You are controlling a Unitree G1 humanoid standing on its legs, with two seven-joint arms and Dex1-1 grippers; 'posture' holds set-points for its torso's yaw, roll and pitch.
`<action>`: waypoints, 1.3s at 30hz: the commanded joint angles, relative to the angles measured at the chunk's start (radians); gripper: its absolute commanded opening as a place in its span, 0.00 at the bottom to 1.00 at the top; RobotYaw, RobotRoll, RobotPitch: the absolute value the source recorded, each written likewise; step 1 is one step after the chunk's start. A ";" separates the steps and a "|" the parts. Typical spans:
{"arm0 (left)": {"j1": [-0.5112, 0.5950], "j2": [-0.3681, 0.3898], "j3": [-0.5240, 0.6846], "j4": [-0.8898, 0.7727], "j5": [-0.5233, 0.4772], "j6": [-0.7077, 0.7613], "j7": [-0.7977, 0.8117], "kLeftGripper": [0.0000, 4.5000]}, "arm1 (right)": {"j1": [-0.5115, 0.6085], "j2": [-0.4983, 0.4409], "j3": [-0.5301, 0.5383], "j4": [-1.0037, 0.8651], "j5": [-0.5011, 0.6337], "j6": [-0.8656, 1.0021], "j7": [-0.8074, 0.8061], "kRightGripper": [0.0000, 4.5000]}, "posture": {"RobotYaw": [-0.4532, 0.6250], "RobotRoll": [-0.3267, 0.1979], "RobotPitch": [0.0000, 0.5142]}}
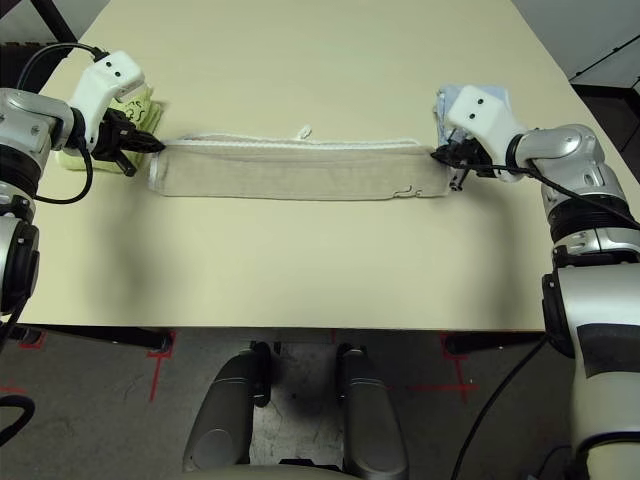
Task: Fold the towel and set it aside.
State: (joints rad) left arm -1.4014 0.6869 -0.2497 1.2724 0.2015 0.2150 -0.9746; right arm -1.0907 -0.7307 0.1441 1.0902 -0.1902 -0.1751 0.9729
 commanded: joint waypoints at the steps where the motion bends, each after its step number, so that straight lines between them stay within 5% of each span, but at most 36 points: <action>1: -0.003 -0.010 0.020 0.029 0.018 -0.005 0.039 0.01 | -0.009 -0.003 0.005 0.024 -0.019 0.021 -0.030 0.00 | 0.47 0.62 0.48; 20: 0.015 -0.047 0.038 0.052 0.058 -0.021 0.126 0.01 | -0.043 0.065 0.016 0.067 -0.074 0.030 -0.230 0.00 | 0.45 0.62 0.49; 23: 0.020 -0.049 0.037 0.053 0.064 -0.030 0.148 0.15 | -0.040 0.085 0.007 0.072 -0.076 0.011 -0.301 0.17 | 0.45 0.62 0.49; 33: -0.022 -0.010 0.129 0.026 0.012 -0.120 0.146 0.99 | -0.049 0.107 -0.146 0.045 0.085 -0.138 -0.345 0.98 | 0.44 0.62 0.48; 39: -0.005 -0.008 0.307 -0.057 -0.206 -0.082 -0.220 1.00 | 0.033 0.115 -0.315 -0.106 0.379 0.126 0.007 0.99 | 0.45 0.62 0.48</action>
State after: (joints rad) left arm -1.4150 0.6726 0.0323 1.2479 0.0457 0.1099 -1.0951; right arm -1.1046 -0.6119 -0.1387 1.0352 0.1176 -0.1396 0.8950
